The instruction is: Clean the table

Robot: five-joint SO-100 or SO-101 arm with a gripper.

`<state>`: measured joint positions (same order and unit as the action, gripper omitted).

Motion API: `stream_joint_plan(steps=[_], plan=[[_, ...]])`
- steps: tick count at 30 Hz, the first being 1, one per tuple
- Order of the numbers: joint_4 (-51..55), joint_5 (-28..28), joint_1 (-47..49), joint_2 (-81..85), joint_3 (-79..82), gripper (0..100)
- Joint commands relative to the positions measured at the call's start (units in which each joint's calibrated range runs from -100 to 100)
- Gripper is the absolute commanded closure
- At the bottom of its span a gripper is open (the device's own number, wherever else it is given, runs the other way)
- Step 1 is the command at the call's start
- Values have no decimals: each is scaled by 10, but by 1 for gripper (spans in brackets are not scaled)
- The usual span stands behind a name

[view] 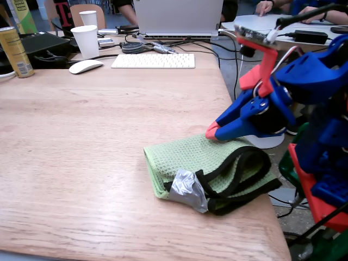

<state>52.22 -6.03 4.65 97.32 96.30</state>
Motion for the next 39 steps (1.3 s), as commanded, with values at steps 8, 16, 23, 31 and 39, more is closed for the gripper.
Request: stream_joint_plan(steps=[8, 16, 23, 31, 39], plan=[[-7, -1, 3, 3, -2, 100], [-7, -1, 3, 3, -2, 100], [-7, -1, 3, 3, -2, 100], [-7, -1, 8, 3, -2, 100], [-7, -1, 13, 3, -2, 100]])
